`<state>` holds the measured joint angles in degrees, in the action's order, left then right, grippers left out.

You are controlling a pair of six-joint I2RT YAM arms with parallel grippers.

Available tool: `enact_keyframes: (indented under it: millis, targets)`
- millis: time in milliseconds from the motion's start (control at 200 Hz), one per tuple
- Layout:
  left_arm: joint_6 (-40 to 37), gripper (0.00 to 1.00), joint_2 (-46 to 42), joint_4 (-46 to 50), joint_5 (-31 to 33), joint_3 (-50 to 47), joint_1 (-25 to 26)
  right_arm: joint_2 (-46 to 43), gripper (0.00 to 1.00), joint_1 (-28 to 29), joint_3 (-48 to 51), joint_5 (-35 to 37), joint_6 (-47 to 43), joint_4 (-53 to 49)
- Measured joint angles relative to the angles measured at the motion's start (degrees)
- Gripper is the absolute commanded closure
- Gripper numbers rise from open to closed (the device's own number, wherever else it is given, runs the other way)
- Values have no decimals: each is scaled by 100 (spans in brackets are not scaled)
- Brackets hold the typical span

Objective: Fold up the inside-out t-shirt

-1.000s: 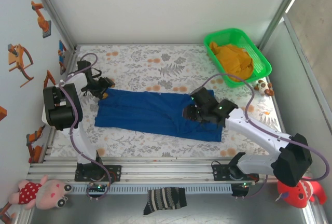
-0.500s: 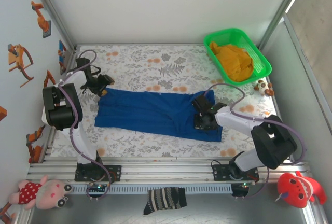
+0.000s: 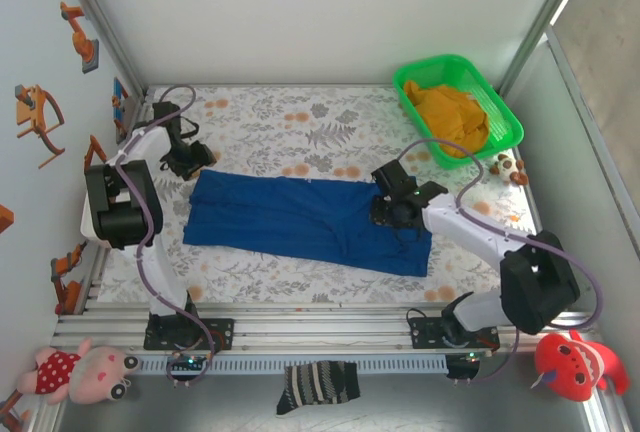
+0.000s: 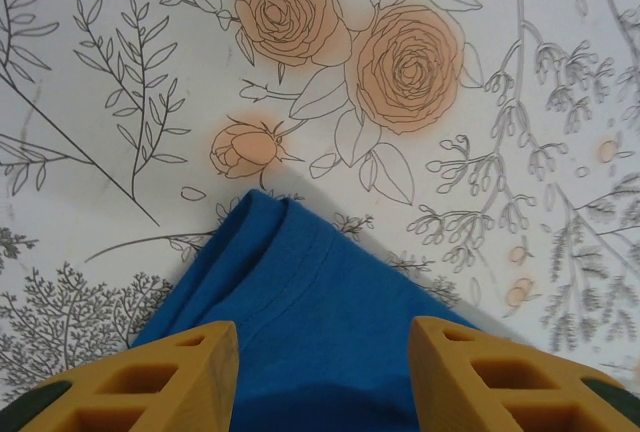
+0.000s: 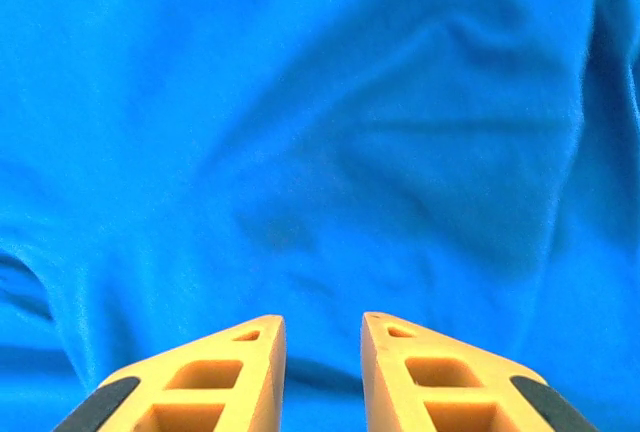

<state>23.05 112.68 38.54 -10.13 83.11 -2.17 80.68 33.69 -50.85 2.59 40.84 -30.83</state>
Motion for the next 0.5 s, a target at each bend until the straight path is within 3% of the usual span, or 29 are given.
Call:
enact_keyframes:
  millis: [235, 325, 421, 501]
  targets:
    - [-501, 54, 389, 153, 457, 249, 216, 654, 74, -297, 177, -162, 87, 538]
    - [-599, 70, 577, 229, 501, 382, 225, 754, 74, -358, 417, -232, 225, 721]
    - [-737, 100, 820, 308, 522, 570, 225, 817, 74, -413, 605, -293, 402, 868]
    - [-750, 100, 933, 365, 485, 765, 214, 807, 74, -472, 649, -313, 544, 977]
